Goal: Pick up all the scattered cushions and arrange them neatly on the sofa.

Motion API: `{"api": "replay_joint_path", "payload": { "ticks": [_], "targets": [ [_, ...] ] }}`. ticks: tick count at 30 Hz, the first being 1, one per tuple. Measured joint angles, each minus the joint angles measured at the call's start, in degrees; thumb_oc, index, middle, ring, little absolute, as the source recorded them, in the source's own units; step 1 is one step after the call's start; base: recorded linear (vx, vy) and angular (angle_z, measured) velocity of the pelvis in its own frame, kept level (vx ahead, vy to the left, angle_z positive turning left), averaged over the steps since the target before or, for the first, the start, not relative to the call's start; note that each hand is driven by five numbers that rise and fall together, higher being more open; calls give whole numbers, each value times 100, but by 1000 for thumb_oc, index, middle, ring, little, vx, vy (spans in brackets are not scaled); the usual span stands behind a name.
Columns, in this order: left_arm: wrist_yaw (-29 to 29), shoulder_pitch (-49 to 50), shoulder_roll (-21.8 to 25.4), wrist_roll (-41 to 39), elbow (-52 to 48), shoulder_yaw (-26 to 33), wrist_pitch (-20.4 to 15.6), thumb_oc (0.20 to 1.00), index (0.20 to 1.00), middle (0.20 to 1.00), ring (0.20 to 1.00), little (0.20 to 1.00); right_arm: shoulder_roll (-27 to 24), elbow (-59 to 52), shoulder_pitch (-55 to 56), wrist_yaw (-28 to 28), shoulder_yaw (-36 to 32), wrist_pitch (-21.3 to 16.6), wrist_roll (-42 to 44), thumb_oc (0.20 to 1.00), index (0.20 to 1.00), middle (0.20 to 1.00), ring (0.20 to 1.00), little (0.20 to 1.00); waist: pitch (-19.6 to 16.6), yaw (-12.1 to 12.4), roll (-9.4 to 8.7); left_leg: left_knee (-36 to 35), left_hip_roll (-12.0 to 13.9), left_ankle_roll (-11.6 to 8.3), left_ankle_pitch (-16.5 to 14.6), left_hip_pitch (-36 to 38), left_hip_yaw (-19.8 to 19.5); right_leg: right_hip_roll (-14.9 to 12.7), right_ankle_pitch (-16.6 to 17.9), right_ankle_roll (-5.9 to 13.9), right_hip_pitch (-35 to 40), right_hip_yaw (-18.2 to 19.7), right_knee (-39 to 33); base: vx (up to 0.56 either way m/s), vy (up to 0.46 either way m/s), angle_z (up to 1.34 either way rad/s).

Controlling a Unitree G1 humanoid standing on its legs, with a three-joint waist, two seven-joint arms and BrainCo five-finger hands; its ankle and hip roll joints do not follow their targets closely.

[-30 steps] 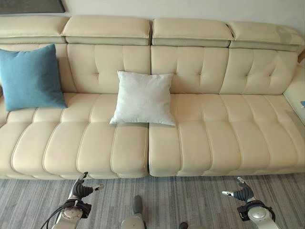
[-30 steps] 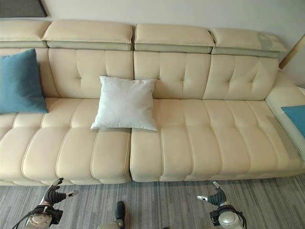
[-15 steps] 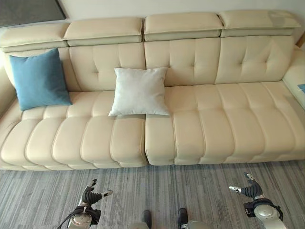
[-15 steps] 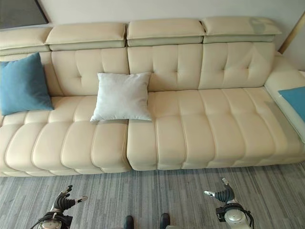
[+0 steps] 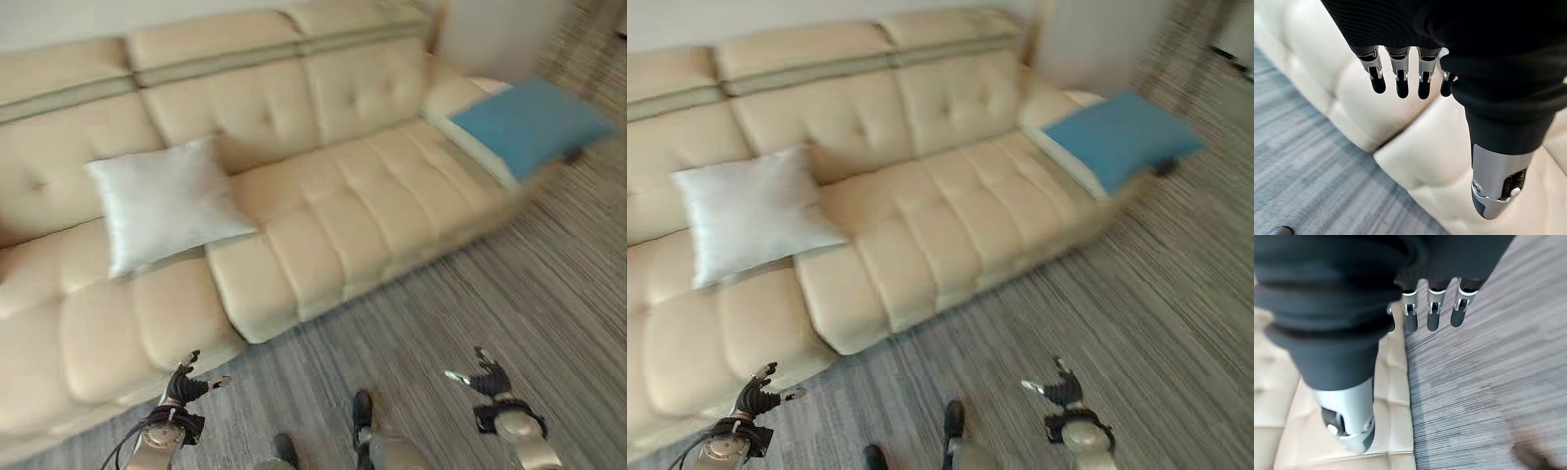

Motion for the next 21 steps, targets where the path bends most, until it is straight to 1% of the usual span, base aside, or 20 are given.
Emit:
{"api": "replay_joint_path", "payload": {
  "ticks": [1, 2, 3, 5, 6, 7, 8, 9, 10, 11, 12, 13, 14, 15, 16, 17, 18, 19, 20, 21],
  "targets": [
    [1, -12, -29, 0, 34, -6, -2, 1000, 1000, 1000, 1000, 1000, -23, 7, 84, -5, -10, 6, 0, 1000, 1000, 1000, 1000, 1000, -52, -67, -74, -1, -53, -111, -66, 55, 21, 42, -9, -152, 48, 242, -90, 213, -253, -102],
    [0, -60, -116, 0, 111, -49, 0, 1000, 1000, 1000, 1000, 1000, -72, 16, 85, -15, -48, 61, 2, 1000, 1000, 1000, 1000, 1000, -57, -66, 12, 14, -17, -177, -95, 94, -155, 163, 1, -182, 4, 433, -46, 151, -201, -82],
    [-20, -87, -205, 2, 211, -121, 11, 1000, 1000, 1000, 1000, 1000, -162, -10, 123, -28, -69, 79, -1, 1000, 1000, 1000, 1000, 1000, -97, -128, 77, 95, 70, -210, -80, 81, -224, 289, -51, -262, 13, 568, 18, 165, -256, -62],
    [-34, -184, -330, 4, 224, -304, 13, 1000, 1000, 1000, 1000, 1000, -351, -87, 314, -50, -70, 104, -11, 1000, 1000, 1000, 1000, 1000, -88, -289, 242, 446, 250, -366, -62, -24, -295, 412, -205, -419, -11, 534, 98, 158, -224, -19],
    [-35, -325, -371, 4, 206, -366, 7, 1000, 1000, 1000, 1000, 1000, -408, -80, 395, -59, -77, 144, -106, 1000, 1000, 1000, 1000, 1000, -70, -300, 192, 1251, 465, -368, -60, -303, -622, 472, -371, -647, -56, 686, 202, 80, -188, -39],
    [-36, -314, -379, 3, 206, -393, 9, 1000, 1000, 1000, 1000, 1000, -429, -96, 386, -80, -78, 150, -104, 1000, 1000, 1000, 1000, 1000, -78, -240, 164, 1620, 528, -304, 19, -440, -817, 493, -328, -681, 10, 763, 162, 102, -140, -60],
    [-32, -312, -419, 3, 191, -406, 8, 1000, 1000, 1000, 1000, 1000, -485, -105, 363, -118, -80, 146, -104, 1000, 1000, 1000, 1000, 1000, -38, -246, 131, 2103, 590, -308, 98, -656, -1235, 601, -284, -815, 111, 888, 91, 156, -96, -64],
    [-18, -336, -466, 2, 138, -512, 4, 1000, 1000, 1000, 1000, 1000, -568, -96, 312, -154, -99, 186, -103, 1000, 1000, 1000, 1000, 1000, 3, -188, 31, 2832, 305, -384, -121, -1152, -2095, 679, -112, -973, 130, 1131, -33, 266, -46, -101],
    [-21, -317, -526, 3, -8, -511, -26, 1000, 1000, 1000, 1000, 1000, -597, -110, 141, -174, -102, 177, -104, 1000, 1000, 1000, 1000, 1000, 40, -63, -24, 2660, -289, -343, -467, -1460, -2602, 678, -21, -852, 152, 1426, -319, 416, -41, -127],
    [-20, -305, -597, 2, 25, -505, -25, 1000, 1000, 1000, 1000, 1000, -566, -96, -51, -191, -82, 175, -103, 1000, 1000, 1000, 1000, 1000, 65, -13, 25, 1767, -762, -306, -483, -1752, -2861, 823, -8, -839, 346, 1563, -720, 421, -27, -117],
    [-23, -287, -598, 3, 39, -517, -21, 1000, 1000, 1000, 1000, 1000, -541, -100, -53, -205, -57, 176, -102, 1000, 1000, 1000, 1000, 1000, 79, 43, 46, 1308, -859, -324, -346, -1808, -2858, 924, 4, -863, 492, 1654, -866, 450, -24, -93],
    [-21, -275, -602, 3, 53, -517, -21, 1000, 1000, 1000, 1000, 1000, -537, -100, -45, -203, -57, 174, -103, 1000, 1000, 1000, 1000, 1000, 92, 120, 33, 893, -902, -332, -218, -1815, -2856, 1001, 4, -870, 550, 1758, -877, 323, -23, -81],
    [-19, -253, -605, 5, 85, -509, -11, 1000, 1000, 1000, 1000, 1000, -539, -96, -59, -216, -62, 170, -103, 1000, 1000, 1000, 1000, 1000, 117, 250, 91, 679, -893, -374, -13, -1946, -2854, 1131, -5, -900, 707, 1759, -981, 366, -2, -106],
    [4, -197, -606, 5, 157, -494, -14, 1000, 1000, 1000, 1000, 1000, -528, -90, -57, -249, -58, 172, -104, 1000, 1000, 1000, 1000, 1000, 126, 381, 175, 288, -822, -519, 212, -2048, -2961, 1351, -38, -949, 882, 1959, -1093, 355, 22, -107],
    [16, -163, -607, 5, 200, -492, -14, 1000, 1000, 1000, 1000, 1000, -517, -91, -69, -258, -50, 172, -105, 1000, 1000, 1000, 1000, 1000, 143, 444, 222, 78, -793, -532, 312, -2081, -3058, 1489, -82, -1027, 992, 2099, -1103, 386, 55, -113],
    [29, -125, -598, 5, 214, -487, 4, 1000, 1000, 1000, 1000, 1000, -512, -99, -54, -259, -42, 166, -105, 1000, 1000, 1000, 1000, 1000, 149, 557, 236, 103, -748, -470, 387, -2172, -3035, 1569, -37, -1270, 1048, 2145, -1048, 404, 80, -84],
    [35, -101, -605, 5, 224, -486, 9, 1000, 1000, 1000, 1000, 1000, -518, -95, -29, -264, -44, 176, -104, 1000, 1000, 1000, 1000, 1000, 146, 553, 304, 198, -740, -466, 500, -2317, -3033, 1680, -79, -1287, 1197, 2185, -1111, 472, 125, -50],
    [39, -100, -606, 5, 233, -477, 10, 1000, 1000, 1000, 1000, 1000, -517, -94, -19, -265, -43, 183, -104, 1000, 1000, 1000, 1000, 1000, 142, 550, 323, 210, -733, -456, 531, -2352, -3032, 1734, -125, -1278, 1240, 2241, -1113, 334, 97, -42],
    [47, -109, -605, 6, 233, -433, 9, 1000, 1000, 1000, 1000, 1000, -508, -103, -35, -259, -46, 190, -106, 1000, 1000, 1000, 1000, 1000, 121, 602, 348, 232, -695, -368, 569, -2295, -2995, 1811, -283, -1288, 1269, 2428, -988, 469, 149, -75],
    [52, -74, -610, 5, 248, -362, 15, 1000, 1000, 1000, 1000, 1000, -491, -122, -33, -257, -45, 184, -107, 1000, 1000, 1000, 1000, 1000, 121, 713, 288, 310, -717, -208, 648, -2228, -2984, 1832, -388, -1283, 1329, 2606, -799, 405, 129, -86]
  ]
}}
